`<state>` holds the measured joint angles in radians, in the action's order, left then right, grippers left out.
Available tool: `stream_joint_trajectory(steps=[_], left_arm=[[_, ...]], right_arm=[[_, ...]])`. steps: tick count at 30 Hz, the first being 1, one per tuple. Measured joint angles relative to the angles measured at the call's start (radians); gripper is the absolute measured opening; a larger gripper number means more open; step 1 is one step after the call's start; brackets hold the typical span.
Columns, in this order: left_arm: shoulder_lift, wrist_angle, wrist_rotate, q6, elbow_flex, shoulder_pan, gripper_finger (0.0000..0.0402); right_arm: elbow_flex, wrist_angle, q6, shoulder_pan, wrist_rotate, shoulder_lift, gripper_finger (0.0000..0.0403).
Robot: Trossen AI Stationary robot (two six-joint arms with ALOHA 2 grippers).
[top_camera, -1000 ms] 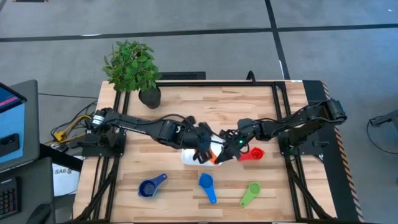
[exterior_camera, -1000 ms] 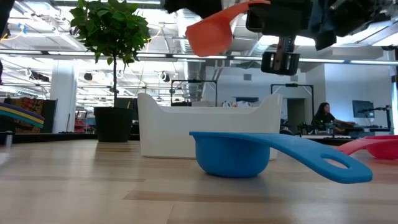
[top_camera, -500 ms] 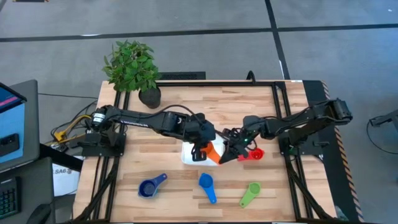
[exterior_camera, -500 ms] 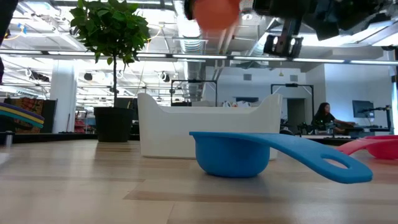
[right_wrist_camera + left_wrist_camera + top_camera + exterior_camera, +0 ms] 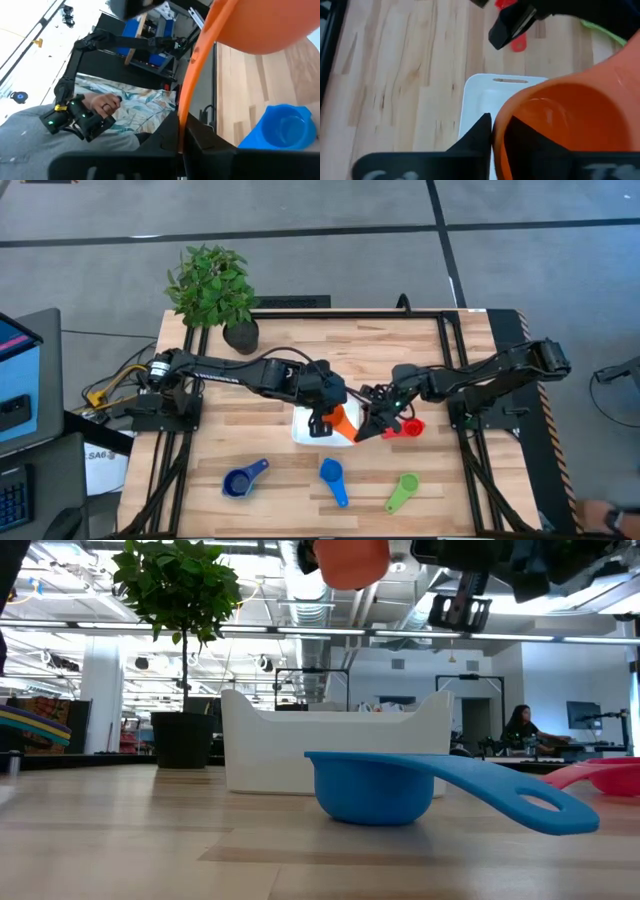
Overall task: Nest measuring cups in basket
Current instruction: Stack the orange measuring cup into the purple measuring cup
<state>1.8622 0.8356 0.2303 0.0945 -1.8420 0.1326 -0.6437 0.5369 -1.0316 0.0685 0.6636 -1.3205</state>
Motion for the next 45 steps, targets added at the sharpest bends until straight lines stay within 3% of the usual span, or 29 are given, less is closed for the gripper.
stream_joint_trajectory(steps=[8,15,24,30,38,45], left_arm=[[0.0,0.083,0.017,0.214,0.0,0.0,0.0006],[0.0,0.392,0.014,0.602,0.0,0.035,0.0002],[0.001,0.735,0.01,0.975,0.0,0.192,0.0001],[0.001,0.733,-0.022,1.156,0.043,0.296,0.0],[0.001,0.716,-0.121,1.419,0.15,0.444,0.0],[0.001,0.698,-0.138,1.718,0.224,0.577,0.0]], right_arm=[[0.0,-0.009,-0.004,-0.038,0.001,0.0,0.0039],[0.0,-0.091,0.0,-0.092,-0.037,0.0,0.0081],[0.0,-0.265,0.02,-0.124,-0.121,0.001,0.0147],[0.0,-0.267,0.019,-0.124,-0.144,0.001,0.0161],[0.0,-0.266,-0.016,-0.1,-0.17,0.001,0.0152],[0.0,-0.266,-0.047,-0.095,-0.194,0.001,0.0154]])
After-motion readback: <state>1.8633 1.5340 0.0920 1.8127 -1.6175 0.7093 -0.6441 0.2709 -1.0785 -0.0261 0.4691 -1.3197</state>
